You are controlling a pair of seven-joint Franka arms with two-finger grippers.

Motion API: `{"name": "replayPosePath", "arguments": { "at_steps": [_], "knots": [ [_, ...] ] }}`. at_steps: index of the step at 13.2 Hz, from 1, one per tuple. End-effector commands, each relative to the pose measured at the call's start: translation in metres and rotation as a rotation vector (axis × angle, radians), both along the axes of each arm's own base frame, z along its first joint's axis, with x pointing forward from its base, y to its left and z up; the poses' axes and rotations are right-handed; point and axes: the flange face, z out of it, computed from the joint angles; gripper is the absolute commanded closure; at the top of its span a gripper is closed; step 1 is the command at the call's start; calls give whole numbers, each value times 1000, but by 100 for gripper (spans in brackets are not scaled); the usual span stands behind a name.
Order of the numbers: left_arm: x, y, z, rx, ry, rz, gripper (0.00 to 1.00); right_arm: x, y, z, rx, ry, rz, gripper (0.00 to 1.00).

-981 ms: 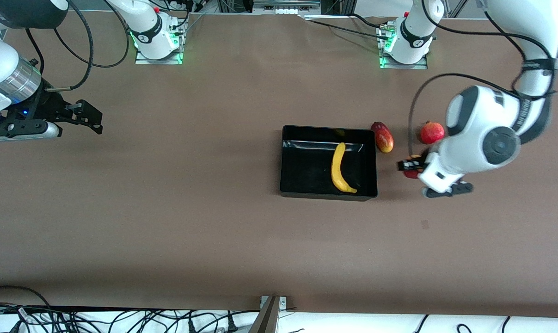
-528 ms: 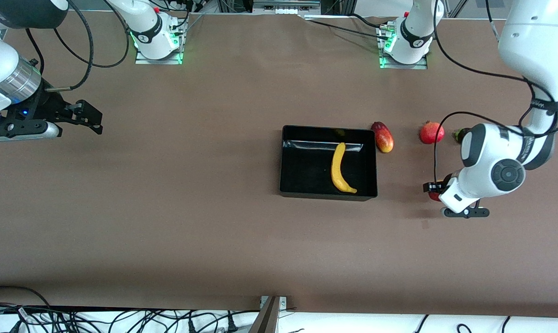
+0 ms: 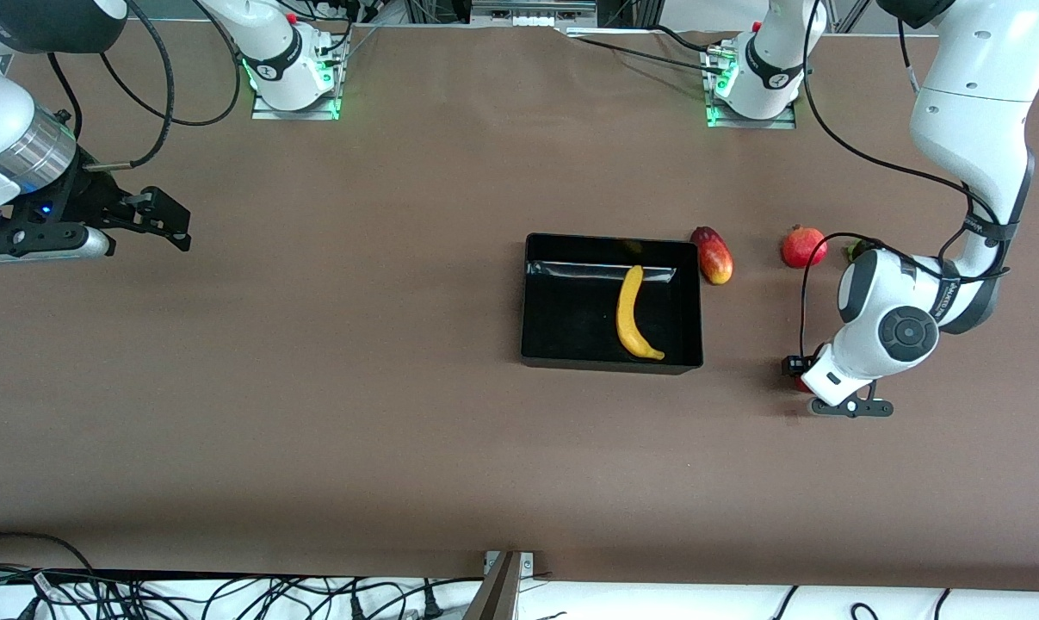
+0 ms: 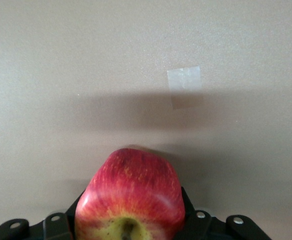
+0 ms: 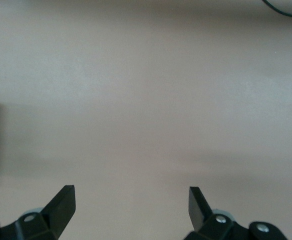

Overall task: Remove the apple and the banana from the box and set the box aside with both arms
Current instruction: 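Open the left gripper to release the apple on the table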

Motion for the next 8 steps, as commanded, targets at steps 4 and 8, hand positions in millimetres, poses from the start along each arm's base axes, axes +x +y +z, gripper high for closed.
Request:
{"name": "replayPosePath", "arguments": {
  "at_steps": [4,8],
  "knots": [
    [1,11,-34,27,-14,8,0,2,1,5,9,-14,0,0],
    [7,17,4,53,11,34,0,3,-1,4,6,-15,-3,0]
  ]
}}
